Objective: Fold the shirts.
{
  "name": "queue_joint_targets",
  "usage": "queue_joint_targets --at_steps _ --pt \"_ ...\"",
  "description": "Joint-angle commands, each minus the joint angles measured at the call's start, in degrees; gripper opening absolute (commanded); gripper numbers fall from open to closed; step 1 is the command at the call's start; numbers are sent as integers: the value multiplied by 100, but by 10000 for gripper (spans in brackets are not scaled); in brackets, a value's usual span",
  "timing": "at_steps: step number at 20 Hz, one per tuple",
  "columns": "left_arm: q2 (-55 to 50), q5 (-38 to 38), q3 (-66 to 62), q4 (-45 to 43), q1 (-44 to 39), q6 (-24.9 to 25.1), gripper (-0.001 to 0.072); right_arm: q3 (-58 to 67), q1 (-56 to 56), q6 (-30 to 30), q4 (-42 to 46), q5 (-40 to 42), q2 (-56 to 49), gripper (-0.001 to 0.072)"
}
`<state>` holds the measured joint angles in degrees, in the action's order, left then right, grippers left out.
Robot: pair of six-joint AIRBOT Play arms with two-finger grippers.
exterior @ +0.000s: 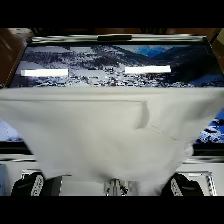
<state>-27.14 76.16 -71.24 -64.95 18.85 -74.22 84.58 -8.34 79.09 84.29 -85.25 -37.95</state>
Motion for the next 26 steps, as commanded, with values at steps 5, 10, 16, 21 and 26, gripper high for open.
queue_joint_targets --at_steps 5,10,16,21,26 --pt "-2365 -2538 2070 1342 -562 389 37 -2621 0 -109 -1871 3536 -2389 62" --pt "-4734 -3353 914 1534 -892 474 37 -2599 0 -1309 -4642 5692 -3812 62" --pt "-6024 -3381 -127 1744 -925 474 37 -2599 44 -2256 -5248 6067 -4579 62" --pt "-6271 -3532 -127 1742 -920 476 37 -2479 671 -2500 -5243 7346 -4664 61" --pt "-6277 -3976 -245 1744 -922 673 37 -2037 1045 -2671 -5228 8140 -4677 62"
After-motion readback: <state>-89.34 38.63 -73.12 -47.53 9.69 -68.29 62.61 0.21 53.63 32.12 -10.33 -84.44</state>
